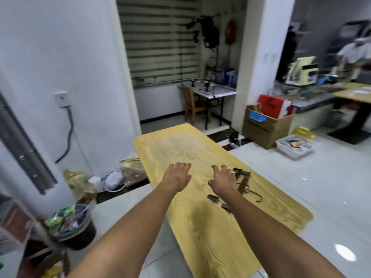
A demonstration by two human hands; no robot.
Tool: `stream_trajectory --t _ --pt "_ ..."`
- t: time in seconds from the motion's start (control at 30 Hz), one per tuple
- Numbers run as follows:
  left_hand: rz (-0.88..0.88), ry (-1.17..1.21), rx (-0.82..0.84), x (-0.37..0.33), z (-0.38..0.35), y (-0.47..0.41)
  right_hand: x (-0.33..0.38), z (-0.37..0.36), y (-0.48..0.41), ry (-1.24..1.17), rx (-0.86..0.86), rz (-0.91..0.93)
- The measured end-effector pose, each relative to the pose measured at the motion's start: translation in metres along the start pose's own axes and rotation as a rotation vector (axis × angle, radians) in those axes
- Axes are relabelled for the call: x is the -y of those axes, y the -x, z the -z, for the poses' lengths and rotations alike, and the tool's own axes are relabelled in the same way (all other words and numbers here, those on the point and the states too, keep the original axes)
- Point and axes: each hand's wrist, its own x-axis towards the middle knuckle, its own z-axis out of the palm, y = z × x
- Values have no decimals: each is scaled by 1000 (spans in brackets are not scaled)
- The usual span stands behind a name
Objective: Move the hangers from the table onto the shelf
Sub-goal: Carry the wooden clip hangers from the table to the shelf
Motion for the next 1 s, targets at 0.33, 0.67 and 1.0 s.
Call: stream_trajectory --t 0.33,0.67,1.0 --pt "-377 -74 77 -63 -49 -136 -95 -30 -56 29 33 -355" --pt "-766 -75 170 -74 -114 -248 -114 -88 -133 -28 51 -637" --pt "-1119 -170 185 -84 -145 -319 -110 -123 -164 -89 18 -827"
